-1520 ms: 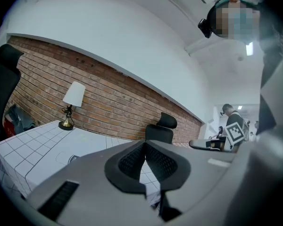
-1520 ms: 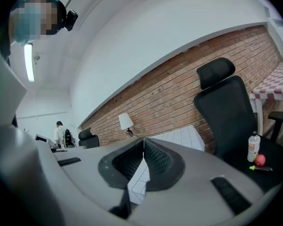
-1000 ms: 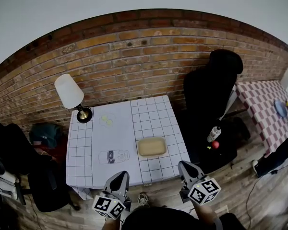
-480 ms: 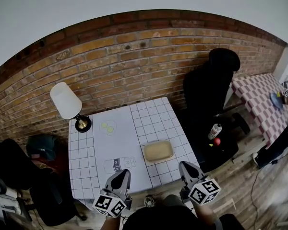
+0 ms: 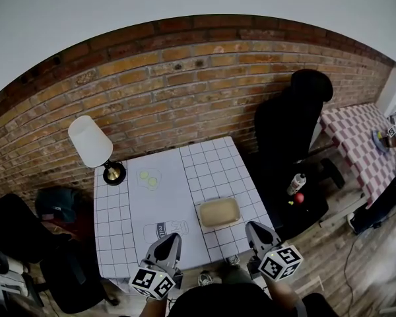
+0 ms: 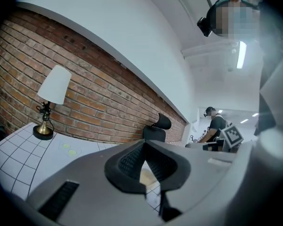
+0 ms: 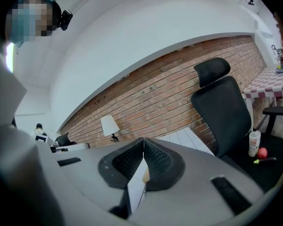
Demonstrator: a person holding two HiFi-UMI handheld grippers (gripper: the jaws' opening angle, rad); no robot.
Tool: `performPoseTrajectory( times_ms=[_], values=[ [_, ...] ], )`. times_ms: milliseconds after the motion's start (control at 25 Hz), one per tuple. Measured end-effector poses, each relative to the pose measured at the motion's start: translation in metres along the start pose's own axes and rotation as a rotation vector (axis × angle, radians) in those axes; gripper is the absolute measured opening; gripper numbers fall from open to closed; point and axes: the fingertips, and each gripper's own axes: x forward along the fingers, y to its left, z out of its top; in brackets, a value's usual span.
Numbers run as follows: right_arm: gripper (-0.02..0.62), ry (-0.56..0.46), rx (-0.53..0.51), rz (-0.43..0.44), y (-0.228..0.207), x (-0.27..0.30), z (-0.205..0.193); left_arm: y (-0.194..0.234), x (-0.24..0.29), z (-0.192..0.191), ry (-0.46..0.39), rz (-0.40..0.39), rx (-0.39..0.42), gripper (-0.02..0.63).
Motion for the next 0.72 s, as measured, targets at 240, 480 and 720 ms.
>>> performPoseTrajectory(
  times_ms=[240, 480, 720],
  values=[
    [0.003, 0.030, -0.002, 0.007, -0.021, 0.017, 0.002, -0.001, 0.026, -0.003, 0.012, 0.021, -0.015, 0.009],
    [0.003, 0.060, -0.002, 0.007, -0.046, 0.036, -0.003, 0.005, 0.048, -0.007, 0.015, 0.049, -0.029, 0.009],
    [0.003, 0.080, -0.001, 0.006, -0.064, 0.055, -0.004, 0.017, 0.071, -0.012, 0.026, 0.065, -0.013, 0.009]
  ],
)
